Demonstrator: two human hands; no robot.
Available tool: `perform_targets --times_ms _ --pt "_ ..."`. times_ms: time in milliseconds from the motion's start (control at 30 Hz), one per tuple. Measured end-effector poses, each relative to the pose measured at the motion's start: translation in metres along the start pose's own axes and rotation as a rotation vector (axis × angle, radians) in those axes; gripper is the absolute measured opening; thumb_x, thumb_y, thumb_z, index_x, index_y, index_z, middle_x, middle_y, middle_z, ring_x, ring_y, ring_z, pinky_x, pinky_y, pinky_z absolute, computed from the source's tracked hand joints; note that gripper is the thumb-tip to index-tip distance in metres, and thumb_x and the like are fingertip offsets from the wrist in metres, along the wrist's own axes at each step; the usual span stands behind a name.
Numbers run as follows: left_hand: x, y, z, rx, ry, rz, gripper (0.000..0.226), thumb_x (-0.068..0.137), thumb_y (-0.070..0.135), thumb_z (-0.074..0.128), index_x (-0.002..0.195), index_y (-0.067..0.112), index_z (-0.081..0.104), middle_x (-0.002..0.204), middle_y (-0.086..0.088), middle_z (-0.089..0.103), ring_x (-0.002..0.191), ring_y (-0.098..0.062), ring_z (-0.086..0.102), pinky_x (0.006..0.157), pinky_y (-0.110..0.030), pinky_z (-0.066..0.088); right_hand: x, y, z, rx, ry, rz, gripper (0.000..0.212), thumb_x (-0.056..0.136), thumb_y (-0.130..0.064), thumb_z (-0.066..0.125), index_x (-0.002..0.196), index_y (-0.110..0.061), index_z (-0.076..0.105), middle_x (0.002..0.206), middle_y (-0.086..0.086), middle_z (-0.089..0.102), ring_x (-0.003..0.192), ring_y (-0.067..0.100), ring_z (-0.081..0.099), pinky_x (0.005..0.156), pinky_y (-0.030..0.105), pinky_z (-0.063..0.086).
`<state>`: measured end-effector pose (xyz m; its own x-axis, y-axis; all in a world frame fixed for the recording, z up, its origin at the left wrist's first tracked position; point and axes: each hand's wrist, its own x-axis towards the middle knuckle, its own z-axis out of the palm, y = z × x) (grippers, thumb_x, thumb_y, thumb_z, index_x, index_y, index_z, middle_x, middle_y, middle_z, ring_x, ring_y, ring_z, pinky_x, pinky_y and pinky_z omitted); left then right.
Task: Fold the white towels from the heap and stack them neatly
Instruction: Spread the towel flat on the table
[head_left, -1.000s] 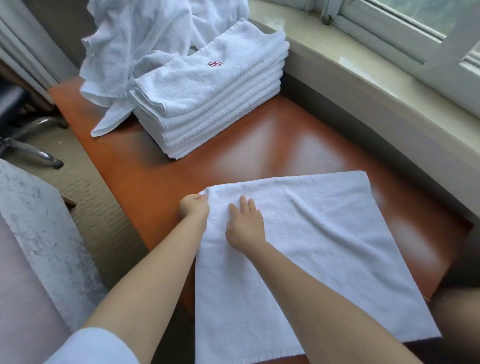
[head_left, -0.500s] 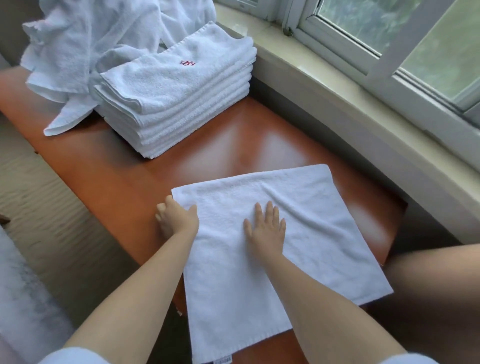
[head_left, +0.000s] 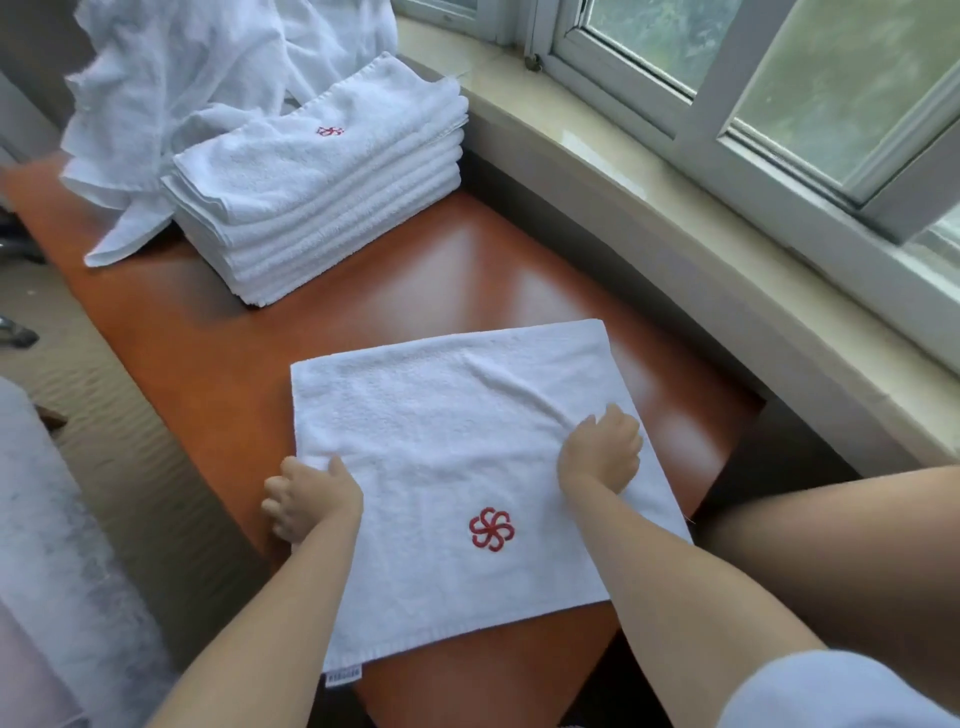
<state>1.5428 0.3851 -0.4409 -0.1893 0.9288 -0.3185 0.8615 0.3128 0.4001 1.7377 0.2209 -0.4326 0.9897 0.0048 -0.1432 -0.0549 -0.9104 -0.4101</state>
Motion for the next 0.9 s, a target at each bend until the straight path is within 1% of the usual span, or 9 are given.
perform_targets --times_ms 100,200,300,433,533,633,700,767,900 --pt "-0.01 -0.006 0.005 -0.03 0.009 -0.116 0.051 0.093 0.037 0.059 0.127 0.001 0.046 0.134 -0.023 0.049 0.127 -0.041 0.04 0.104 -0.051 0.03 0.033 0.022 -0.013 -0.12 -0.086 0.117 0.041 0.1 -0.03 0.045 0.135 -0.008 0.045 0.135 0.012 0.046 0.125 0.029 0.04 0.1 0.038 0.033" --pt "-0.014 -0.006 0.01 -0.027 0.009 -0.143 0.055 0.092 0.04 0.059 0.127 0.0 0.048 0.133 -0.023 0.052 0.127 -0.042 0.042 0.106 -0.05 0.029 0.049 0.035 -0.015 -0.13 -0.132 0.099 0.045 0.097 -0.038 0.048 0.132 -0.008 0.048 0.134 0.013 0.046 0.125 0.03 0.041 0.102 0.038 0.031" --pt "-0.015 -0.002 0.01 -0.044 0.021 -0.162 0.057 0.095 0.046 0.048 0.13 0.001 0.047 0.134 -0.022 0.052 0.126 -0.043 0.045 0.108 -0.049 0.028 0.057 0.041 -0.017 -0.072 -0.156 0.041 0.036 0.097 -0.039 0.049 0.123 -0.015 0.057 0.13 0.011 0.051 0.123 0.029 0.042 0.1 0.037 0.031" --pt "-0.012 -0.004 0.006 -0.06 0.001 -0.174 0.047 0.099 0.03 0.042 0.133 -0.002 0.044 0.136 -0.024 0.05 0.125 -0.044 0.046 0.109 -0.051 0.032 0.066 0.048 -0.019 -0.018 -0.196 -0.025 0.031 0.094 -0.038 0.054 0.115 -0.017 0.061 0.122 0.008 0.058 0.119 0.028 0.046 0.099 0.037 0.033" --pt "-0.016 -0.013 0.002 -0.028 -0.037 -0.149 0.043 0.09 0.019 0.057 0.127 -0.001 0.047 0.126 -0.024 0.055 0.118 -0.045 0.051 0.105 -0.053 0.037 0.068 0.047 -0.024 0.075 -0.267 0.028 0.029 0.088 -0.033 0.058 0.112 -0.018 0.055 0.113 0.006 0.061 0.105 0.028 0.049 0.1 0.037 0.036" --pt "-0.021 -0.019 0.001 -0.022 -0.047 -0.132 0.042 0.089 0.024 0.063 0.122 0.0 0.051 0.121 -0.023 0.059 0.115 -0.044 0.053 0.101 -0.053 0.041 0.074 0.043 -0.029 0.118 -0.344 0.065 0.016 0.092 -0.032 0.053 0.104 -0.022 0.056 0.11 0.005 0.064 0.087 0.024 0.042 0.094 0.031 0.033" --pt "-0.021 -0.019 0.001 0.002 -0.03 -0.125 0.042 0.089 0.024 0.064 0.12 -0.001 0.054 0.123 -0.023 0.058 0.116 -0.044 0.052 0.101 -0.053 0.042 0.077 0.046 -0.033 0.138 -0.257 0.056 0.018 0.096 -0.035 0.051 0.105 -0.022 0.06 0.111 0.006 0.065 0.098 0.027 0.049 0.087 0.031 0.025" --pt "-0.021 -0.016 -0.001 0.019 -0.022 -0.139 0.043 0.087 0.021 0.065 0.121 -0.002 0.055 0.126 -0.023 0.057 0.118 -0.043 0.051 0.102 -0.053 0.041 0.073 0.053 -0.033 0.144 -0.186 0.062 0.023 0.097 -0.036 0.051 0.11 -0.02 0.062 0.118 0.007 0.06 0.114 0.027 0.048 0.093 0.034 0.026" --pt "-0.019 -0.016 -0.003 -0.105 -0.031 -0.203 0.046 0.08 0.022 0.061 0.121 0.0 0.057 0.124 -0.021 0.058 0.116 -0.043 0.051 0.101 -0.054 0.042 0.063 0.053 -0.031 0.229 -0.197 0.127 0.027 0.097 -0.033 0.051 0.118 -0.018 0.058 0.126 0.011 0.052 0.116 0.031 0.047 0.103 0.039 0.031"
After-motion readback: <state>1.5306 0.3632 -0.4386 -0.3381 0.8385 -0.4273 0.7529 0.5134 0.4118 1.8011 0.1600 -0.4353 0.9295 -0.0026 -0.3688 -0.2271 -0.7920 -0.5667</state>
